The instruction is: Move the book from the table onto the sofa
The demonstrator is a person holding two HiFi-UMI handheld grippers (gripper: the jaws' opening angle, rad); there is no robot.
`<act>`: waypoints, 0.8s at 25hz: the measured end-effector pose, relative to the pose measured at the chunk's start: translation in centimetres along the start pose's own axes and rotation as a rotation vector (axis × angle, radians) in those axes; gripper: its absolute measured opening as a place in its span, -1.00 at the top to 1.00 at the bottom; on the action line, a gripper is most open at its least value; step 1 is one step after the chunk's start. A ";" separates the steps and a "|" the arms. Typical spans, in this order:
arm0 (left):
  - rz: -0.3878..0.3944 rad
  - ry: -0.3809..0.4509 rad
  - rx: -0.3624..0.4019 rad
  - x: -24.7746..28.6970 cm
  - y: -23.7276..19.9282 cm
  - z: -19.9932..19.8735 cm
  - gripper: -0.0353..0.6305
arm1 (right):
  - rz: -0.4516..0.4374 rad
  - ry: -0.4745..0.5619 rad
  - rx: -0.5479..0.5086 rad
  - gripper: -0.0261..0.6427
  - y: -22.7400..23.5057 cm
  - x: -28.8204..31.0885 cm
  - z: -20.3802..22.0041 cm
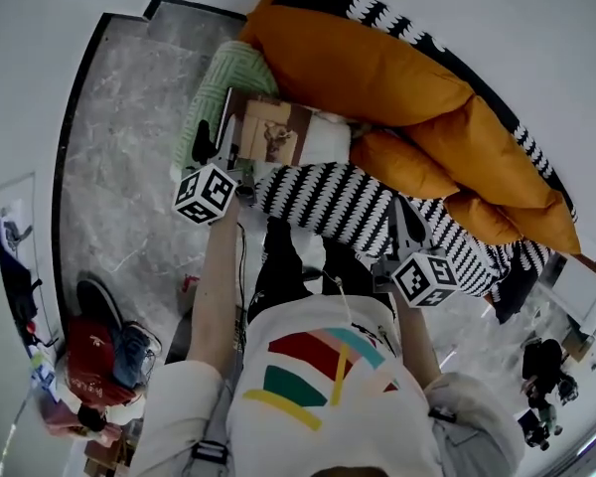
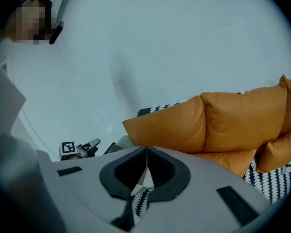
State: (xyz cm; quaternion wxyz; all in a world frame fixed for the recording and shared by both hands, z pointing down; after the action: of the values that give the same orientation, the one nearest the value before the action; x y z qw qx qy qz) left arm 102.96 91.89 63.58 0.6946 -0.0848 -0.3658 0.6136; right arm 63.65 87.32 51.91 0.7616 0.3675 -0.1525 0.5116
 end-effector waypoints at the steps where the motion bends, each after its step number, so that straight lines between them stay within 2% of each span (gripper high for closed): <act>1: 0.032 0.020 0.001 -0.4 0.8 -0.7 -0.09 | -0.006 0.009 0.002 0.87 0.0 -0.2 -0.2; 5: 0.146 0.072 0.117 -2.8 5.4 -3.2 -0.09 | -0.040 0.043 -0.014 0.87 -0.2 -1.0 -1.1; 8: 0.181 0.127 0.194 -5.1 8.6 -4.5 -0.09 | -0.065 0.087 -0.060 0.87 -0.5 -1.3 -2.3; 14: 0.196 0.293 0.326 -10.9 14.7 -7.7 -0.09 | -0.112 0.201 -0.184 0.87 -1.6 -3.1 -5.8; 17: 0.163 0.375 0.420 -13.6 17.8 -10.0 -0.09 | -0.126 0.289 -0.256 0.87 -2.7 -3.7 -8.5; 18: 0.148 0.394 0.454 -14.5 18.7 -10.8 -0.06 | -0.134 0.321 -0.281 0.87 -3.1 -4.0 -9.4; 20: 0.139 0.445 0.509 -16.4 20.7 -12.2 0.17 | -0.171 0.389 -0.320 0.87 -4.5 -4.5 -11.6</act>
State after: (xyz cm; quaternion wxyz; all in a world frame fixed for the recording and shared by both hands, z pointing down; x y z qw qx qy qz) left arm 94.45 85.72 36.44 0.7128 -0.0652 -0.0338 0.6976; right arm 64.12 91.74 39.41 0.8656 0.1487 -0.0507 0.4755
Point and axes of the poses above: the fingertips, and each gripper's own axes: x forward along the fingers, y to its right, z out of its underside, the point moved 7 cm from there along -x, backward along the fingers, and after that the axes turned 2 degrees about -z, right-handed, at the moved point
